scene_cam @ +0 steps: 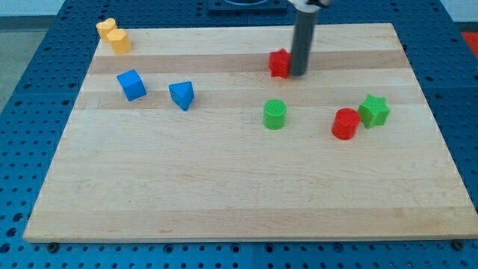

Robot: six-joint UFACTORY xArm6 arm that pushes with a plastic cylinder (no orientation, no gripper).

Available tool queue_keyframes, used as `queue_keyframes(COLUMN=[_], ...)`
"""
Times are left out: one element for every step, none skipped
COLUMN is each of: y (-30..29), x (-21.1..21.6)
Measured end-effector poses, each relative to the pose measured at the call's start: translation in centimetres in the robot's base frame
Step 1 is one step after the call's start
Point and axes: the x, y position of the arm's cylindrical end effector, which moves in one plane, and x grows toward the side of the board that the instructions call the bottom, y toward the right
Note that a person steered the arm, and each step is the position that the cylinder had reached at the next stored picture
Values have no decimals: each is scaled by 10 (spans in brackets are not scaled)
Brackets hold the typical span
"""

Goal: Push the red star closer to the yellow hexagon

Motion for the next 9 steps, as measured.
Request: queue_keyframes(y=[-72, -147, -145, -137, -184, -241, -244, -244, -253], x=[-32, -57, -49, -60, -81, -84, -83, -66, -50])
